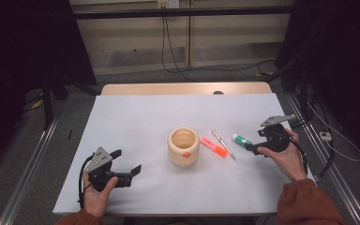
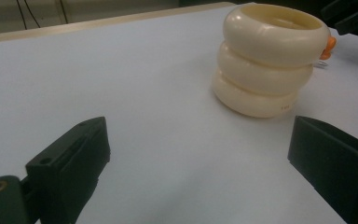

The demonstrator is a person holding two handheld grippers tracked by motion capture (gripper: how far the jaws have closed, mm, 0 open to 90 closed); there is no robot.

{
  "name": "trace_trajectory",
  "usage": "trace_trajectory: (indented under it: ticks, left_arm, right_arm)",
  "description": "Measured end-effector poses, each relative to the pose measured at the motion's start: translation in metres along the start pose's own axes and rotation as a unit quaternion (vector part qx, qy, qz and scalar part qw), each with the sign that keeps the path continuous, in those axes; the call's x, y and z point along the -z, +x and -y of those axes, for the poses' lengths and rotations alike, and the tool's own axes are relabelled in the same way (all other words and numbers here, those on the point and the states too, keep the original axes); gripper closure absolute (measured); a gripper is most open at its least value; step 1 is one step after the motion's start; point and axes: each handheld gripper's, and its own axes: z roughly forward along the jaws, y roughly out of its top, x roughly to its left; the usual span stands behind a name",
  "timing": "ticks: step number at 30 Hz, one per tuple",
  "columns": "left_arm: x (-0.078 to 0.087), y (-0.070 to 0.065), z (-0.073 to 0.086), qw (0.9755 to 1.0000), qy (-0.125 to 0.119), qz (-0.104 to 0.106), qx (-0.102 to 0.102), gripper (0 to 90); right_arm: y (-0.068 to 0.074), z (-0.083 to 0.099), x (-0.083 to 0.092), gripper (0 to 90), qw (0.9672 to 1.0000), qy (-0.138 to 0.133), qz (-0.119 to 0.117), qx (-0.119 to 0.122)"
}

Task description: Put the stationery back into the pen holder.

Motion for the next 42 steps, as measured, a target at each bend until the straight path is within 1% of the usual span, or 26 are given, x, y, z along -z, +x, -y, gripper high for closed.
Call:
trace_trajectory:
  ticks: [3, 4, 6, 8, 11, 13, 15, 17, 18, 21, 22, 23, 24, 26, 29, 31, 32, 34, 36, 39, 42]
  left_arm:
    - [0.0, -0.001, 0.0, 1.0, 0.0, 0.0, -0.001, 5.2]
    - [0.0, -0.001, 0.0, 1.0, 0.001, 0.001, -0.002, 5.2]
    - [0.0, -0.001, 0.0, 1.0, 0.001, 0.0, -0.002, 5.2]
    - [0.0, 0.0, 0.0, 1.0, 0.002, 0.0, 0.001, 5.2]
    - [-0.001, 0.0, 0.001, 1.0, 0.002, 0.002, 0.003, 5.2]
    - [0.0, -0.001, 0.0, 1.0, 0.002, 0.001, 0.001, 5.2]
    - [0.0, -0.001, 0.0, 1.0, 0.002, 0.001, 0.002, 5.2]
    - [-0.001, 0.0, 0.001, 1.0, 0.003, 0.001, 0.002, 5.2]
    - [-0.001, 0.0, 0.001, 1.0, 0.003, 0.001, 0.002, 5.2]
    - [0.0, 0.0, 0.0, 1.0, 0.003, 0.002, 0.002, 5.2]
    - [0.0, 0.0, 0.0, 1.0, 0.003, 0.002, 0.002, 5.2]
    - [0.0, 0.0, 0.0, 1.0, 0.003, 0.002, 0.002, 5.2]
    - [0.0, 0.0, 0.0, 1.0, 0.003, 0.001, 0.002, 5.2]
    - [0.0, 0.0, 0.0, 1.0, 0.003, 0.002, 0.002, 5.2]
    - [0.0, 0.0, 0.0, 1.0, 0.003, 0.002, 0.002, 5.2]
    - [0.0, 0.0, 0.0, 1.0, 0.003, 0.001, 0.002, 5.2]
    - [0.0, 0.0, 0.001, 1.0, 0.004, 0.001, 0.002, 5.2]
    - [0.0, 0.0, 0.0, 1.0, 0.004, 0.001, 0.001, 5.2]
    - [0.0, 0.0, 0.0, 1.0, 0.003, 0.001, 0.002, 5.2]
    - [0.0, 0.0, 0.0, 1.0, 0.004, 0.001, 0.002, 5.2]
    - [0.0, 0.0, 0.0, 1.0, 0.004, 0.001, 0.002, 5.2]
  right_arm:
    - [-0.004, -0.001, -0.001, 25.3, 0.9995, 0.028, -0.008, 0.015]
    - [-0.006, -0.002, -0.003, 26.7, 0.999, 0.038, -0.011, 0.019]
    - [-0.009, -0.005, -0.006, 28.3, 0.9981, 0.054, -0.008, 0.028]
    - [-0.012, -0.007, -0.008, 30.7, 0.9971, 0.068, -0.017, 0.031]
    - [-0.014, -0.011, -0.013, 33.7, 0.9947, 0.092, -0.024, 0.039]
    - [-0.014, -0.013, -0.016, 35.5, 0.9932, 0.106, -0.023, 0.044]
    - [-0.013, -0.016, -0.019, 36.1, 0.9917, 0.116, -0.027, 0.049]
    - [-0.011, -0.017, -0.022, 37.7, 0.9893, 0.132, -0.03, 0.055]
    - [-0.011, -0.017, -0.024, 38.0, 0.9885, 0.135, -0.031, 0.059]
    - [-0.011, -0.016, -0.027, 40.2, 0.9874, 0.145, -0.029, 0.056]
    - [-0.012, -0.015, -0.028, 42.0, 0.9875, 0.143, -0.028, 0.06]
    - [-0.012, -0.014, -0.03, 43.7, 0.9877, 0.145, -0.027, 0.054]
    - [-0.013, -0.014, -0.03, 45.6, 0.9872, 0.147, -0.028, 0.054]
    - [-0.014, -0.014, -0.031, 47.9, 0.987, 0.149, -0.026, 0.056]
    - [-0.013, -0.013, -0.031, 50.2, 0.9861, 0.154, -0.03, 0.056]
    - [-0.013, -0.012, -0.031, 54.6, 0.9854, 0.157, -0.034, 0.055]
    - [-0.013, -0.012, -0.032, 55.0, 0.9849, 0.16, -0.037, 0.055]
    - [-0.012, -0.012, -0.031, 58.2, 0.9841, 0.164, -0.034, 0.057]
    - [-0.011, -0.012, -0.031, 59.0, 0.9831, 0.169, -0.035, 0.062]
    - [-0.011, -0.011, -0.032, 63.3, 0.982, 0.175, -0.035, 0.061]
    - [-0.011, -0.011, -0.033, 64.9, 0.9817, 0.175, -0.04, 0.063]
